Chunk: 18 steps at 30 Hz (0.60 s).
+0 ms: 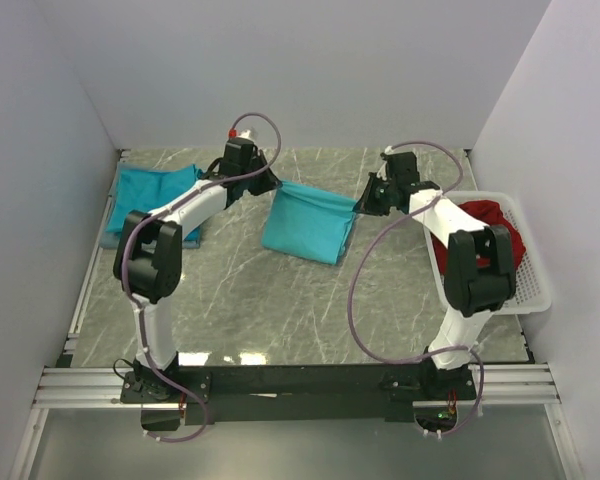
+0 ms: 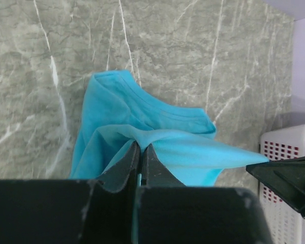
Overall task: Fold and stack the t-shirts
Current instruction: Fold the tshirt
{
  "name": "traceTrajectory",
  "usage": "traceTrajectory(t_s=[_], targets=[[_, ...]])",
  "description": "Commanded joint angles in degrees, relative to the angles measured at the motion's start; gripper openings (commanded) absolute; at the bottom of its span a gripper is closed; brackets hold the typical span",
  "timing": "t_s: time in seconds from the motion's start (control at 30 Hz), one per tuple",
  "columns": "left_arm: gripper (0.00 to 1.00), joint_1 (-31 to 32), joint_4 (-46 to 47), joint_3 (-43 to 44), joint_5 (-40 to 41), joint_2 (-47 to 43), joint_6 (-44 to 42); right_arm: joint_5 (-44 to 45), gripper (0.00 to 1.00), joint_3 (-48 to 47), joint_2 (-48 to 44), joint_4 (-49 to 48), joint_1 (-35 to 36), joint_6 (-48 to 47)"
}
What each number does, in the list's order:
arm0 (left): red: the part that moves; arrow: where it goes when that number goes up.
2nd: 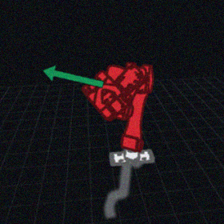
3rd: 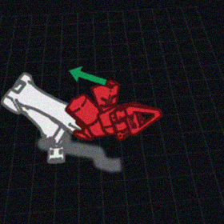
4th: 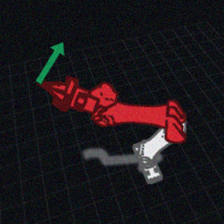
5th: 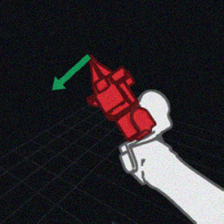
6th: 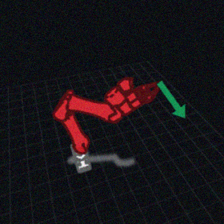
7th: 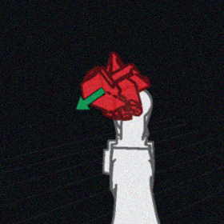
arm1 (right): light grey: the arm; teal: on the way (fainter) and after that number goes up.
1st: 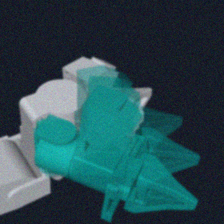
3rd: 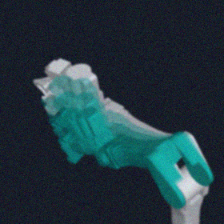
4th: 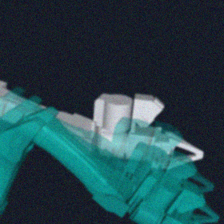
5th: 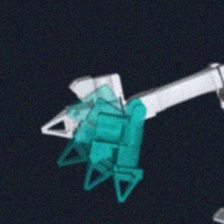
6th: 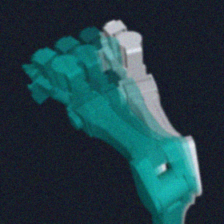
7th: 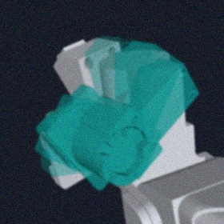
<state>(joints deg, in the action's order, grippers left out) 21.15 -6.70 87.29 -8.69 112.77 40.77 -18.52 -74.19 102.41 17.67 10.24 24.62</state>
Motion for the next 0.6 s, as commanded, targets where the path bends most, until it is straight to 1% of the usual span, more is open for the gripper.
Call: traceTrajectory(t_s=[0.0,0.03,0.07,0.1,0.13,0.17,0.2,0.23,0.27,0.3,0.33,0.37,0.5,0.57], targets=[[0.04,-0.93,1.34,4.82,-1.94,3.76,-2.10,0.51,0.00,-4.29,3.14,-0.18,-1.36,0.43],[0.07,-0.93,1.08,5.95,-1.95,4.47,-2.28,0.51,0.00,-5.25,3.84,-0.18,-1.36,0.51],[0.12,-1.02,1.16,6.40,-2.29,5.08,-2.54,0.51,0.00,-5.96,5.07,-0.01,-1.45,0.43],[0.29,-1.02,1.34,6.75,-2.99,6.05,-2.72,0.59,0.00,-6.40,5.69,0.08,-1.54,0.43],[0.43,-1.02,0.47,7.63,-2.39,6.49,-2.63,0.59,0.06,-7.62,6.83,0.52,-1.63,0.43],[0.56,-1.02,-0.06,8.16,-2.30,6.76,-2.72,0.68,0.17,-8.42,7.27,0.96,-1.63,0.43],[0.77,-1.02,-0.50,8.51,-1.69,6.85,-2.98,0.86,0.35,-9.03,7.45,1.40,-1.63,0.43],[0.85,-1.02,-1.29,9.04,-1.51,6.67,-3.50,0.94,0.79,-10.17,7.63,1.75,-1.71,0.43],[0.90,-1.02,-1.39,8.96,-1.59,6.32,-3.94,0.68,0.84,-10.36,7.37,1.84,-1.71,0.08],[0.92,-1.02,-1.39,8.78,-1.07,5.19,-4.03,0.25,0.85,-10.44,7.10,1.67,-1.63,-0.01],[0.98,-0.93,-1.39,8.08,-0.81,4.57,-4.30,-0.19,0.85,-10.10,6.14,1.40,-1.63,-0.10],[0.99,-0.93,-1.13,7.64,-0.80,3.87,-4.47,-0.28,0.86,-9.75,5.53,1.14,-1.54,-0.01],[1.00,0.03,-0.34,4.92,-3.78,1.75,-5.35,-2.30,0.87,-5.10,2.01,-1.23,-0.84,0.43],[0.99,0.56,0.63,3.60,-7.47,1.66,-4.92,-4.57,0.88,-3.34,0.78,-3.34,0.12,1.65]])
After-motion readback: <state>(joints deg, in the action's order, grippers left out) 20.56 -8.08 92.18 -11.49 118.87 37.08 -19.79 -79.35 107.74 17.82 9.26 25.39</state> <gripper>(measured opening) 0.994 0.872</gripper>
